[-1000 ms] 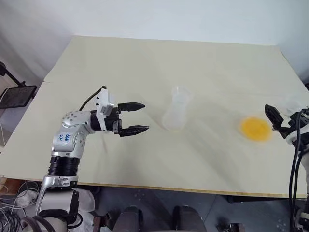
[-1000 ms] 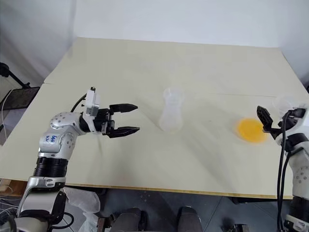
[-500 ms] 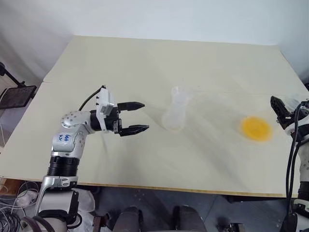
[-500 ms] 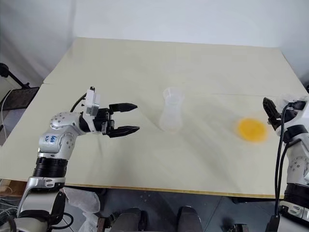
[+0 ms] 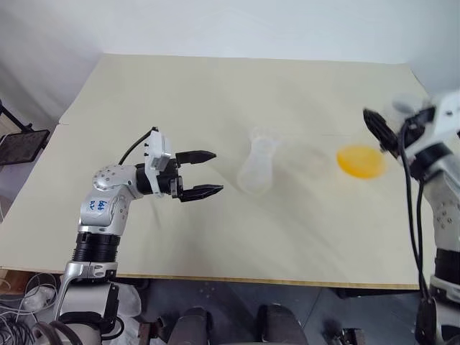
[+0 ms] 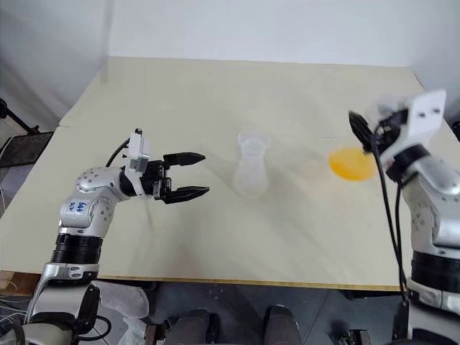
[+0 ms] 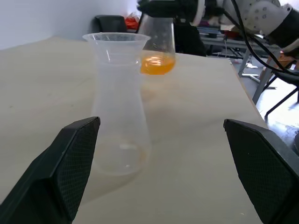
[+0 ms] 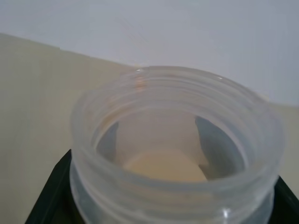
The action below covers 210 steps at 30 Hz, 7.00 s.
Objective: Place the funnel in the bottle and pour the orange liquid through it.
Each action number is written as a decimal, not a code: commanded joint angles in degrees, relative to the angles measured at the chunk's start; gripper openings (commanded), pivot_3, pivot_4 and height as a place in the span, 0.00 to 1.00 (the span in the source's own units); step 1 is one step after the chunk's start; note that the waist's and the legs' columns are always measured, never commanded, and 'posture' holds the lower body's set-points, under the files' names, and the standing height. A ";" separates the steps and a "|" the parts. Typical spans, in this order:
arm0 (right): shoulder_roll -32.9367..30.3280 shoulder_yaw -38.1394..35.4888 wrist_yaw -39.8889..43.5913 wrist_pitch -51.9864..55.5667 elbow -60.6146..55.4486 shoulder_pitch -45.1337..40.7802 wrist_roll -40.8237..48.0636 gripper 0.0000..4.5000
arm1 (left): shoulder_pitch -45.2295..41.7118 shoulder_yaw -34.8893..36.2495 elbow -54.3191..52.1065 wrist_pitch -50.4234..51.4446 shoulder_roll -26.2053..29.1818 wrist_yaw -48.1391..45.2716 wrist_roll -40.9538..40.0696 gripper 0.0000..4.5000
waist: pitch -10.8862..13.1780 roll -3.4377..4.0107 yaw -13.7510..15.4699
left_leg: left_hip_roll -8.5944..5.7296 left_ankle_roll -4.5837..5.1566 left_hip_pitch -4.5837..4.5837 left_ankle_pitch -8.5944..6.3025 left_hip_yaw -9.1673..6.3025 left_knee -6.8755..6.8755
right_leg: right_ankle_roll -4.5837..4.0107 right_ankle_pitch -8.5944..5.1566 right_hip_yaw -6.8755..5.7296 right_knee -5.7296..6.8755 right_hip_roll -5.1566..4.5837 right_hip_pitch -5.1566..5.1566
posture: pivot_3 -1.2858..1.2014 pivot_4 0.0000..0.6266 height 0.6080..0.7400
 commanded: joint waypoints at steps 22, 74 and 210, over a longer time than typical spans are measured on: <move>0.27 28.53 -3.32 -18.20 4.30 -13.06 -41.78 0.56 | 1.92 -0.09 -1.89 -2.79 -3.87 4.18 -0.77 1.00 | 0.01 -0.01 -0.38 | -0.12 0.00 -0.13 0.00 -0.15 -0.05 | 0.01 0.00 -0.19 -0.02 -0.07 -0.02 | 0.52 0.24 1.00; 0.79 33.44 -13.94 -37.59 11.99 -18.43 -75.74 0.56 | 2.52 -2.81 0.39 -9.97 -7.67 8.20 0.89 1.00 | 0.01 -0.01 -1.06 | -0.11 -0.01 -0.13 0.01 -0.51 -0.11 | 0.01 0.00 -0.18 -0.02 -0.07 -0.03 | 0.52 0.24 1.00; -0.68 33.71 -20.17 -47.35 14.49 -19.98 -79.83 0.56 | 3.65 -1.71 -1.09 -14.70 -11.32 14.30 0.10 1.00 | 0.01 -0.01 -1.06 | -0.10 -0.03 -0.13 0.01 -0.49 -0.17 | 0.01 0.00 -0.18 -0.06 -0.07 -0.02 | 0.52 0.24 1.00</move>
